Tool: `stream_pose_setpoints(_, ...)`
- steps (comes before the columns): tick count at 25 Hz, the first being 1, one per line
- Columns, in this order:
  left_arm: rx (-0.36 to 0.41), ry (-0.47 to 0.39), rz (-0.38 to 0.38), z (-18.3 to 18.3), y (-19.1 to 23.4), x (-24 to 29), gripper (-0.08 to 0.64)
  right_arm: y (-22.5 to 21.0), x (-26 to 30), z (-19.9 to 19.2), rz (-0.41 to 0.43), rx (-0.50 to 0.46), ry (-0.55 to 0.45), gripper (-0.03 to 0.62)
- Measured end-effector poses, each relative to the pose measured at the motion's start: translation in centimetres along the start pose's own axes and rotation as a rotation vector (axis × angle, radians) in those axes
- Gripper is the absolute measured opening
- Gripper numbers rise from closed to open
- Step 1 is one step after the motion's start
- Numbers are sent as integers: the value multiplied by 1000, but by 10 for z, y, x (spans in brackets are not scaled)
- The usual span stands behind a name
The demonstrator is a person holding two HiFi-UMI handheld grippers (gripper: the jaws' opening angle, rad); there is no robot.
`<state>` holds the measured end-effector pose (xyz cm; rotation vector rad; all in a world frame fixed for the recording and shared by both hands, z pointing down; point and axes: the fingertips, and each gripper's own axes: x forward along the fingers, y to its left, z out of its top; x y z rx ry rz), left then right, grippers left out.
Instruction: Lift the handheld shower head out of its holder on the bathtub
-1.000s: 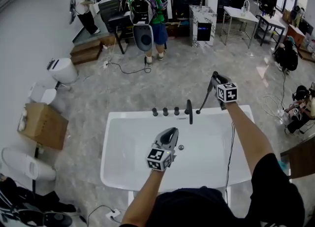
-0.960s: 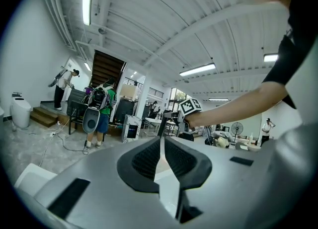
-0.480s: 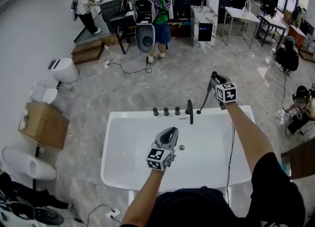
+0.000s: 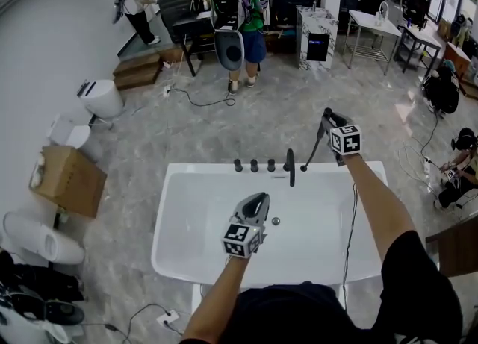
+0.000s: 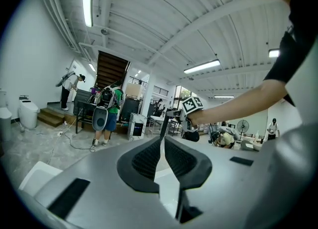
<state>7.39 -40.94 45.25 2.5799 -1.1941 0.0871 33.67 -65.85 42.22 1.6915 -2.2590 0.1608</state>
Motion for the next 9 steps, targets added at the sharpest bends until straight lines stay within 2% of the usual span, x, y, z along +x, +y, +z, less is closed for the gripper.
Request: stream_pose_setpoints(9, 14, -13, 40, -1, -5, 1, 21, 1, 0, 0, 46, -30, -4, 112)
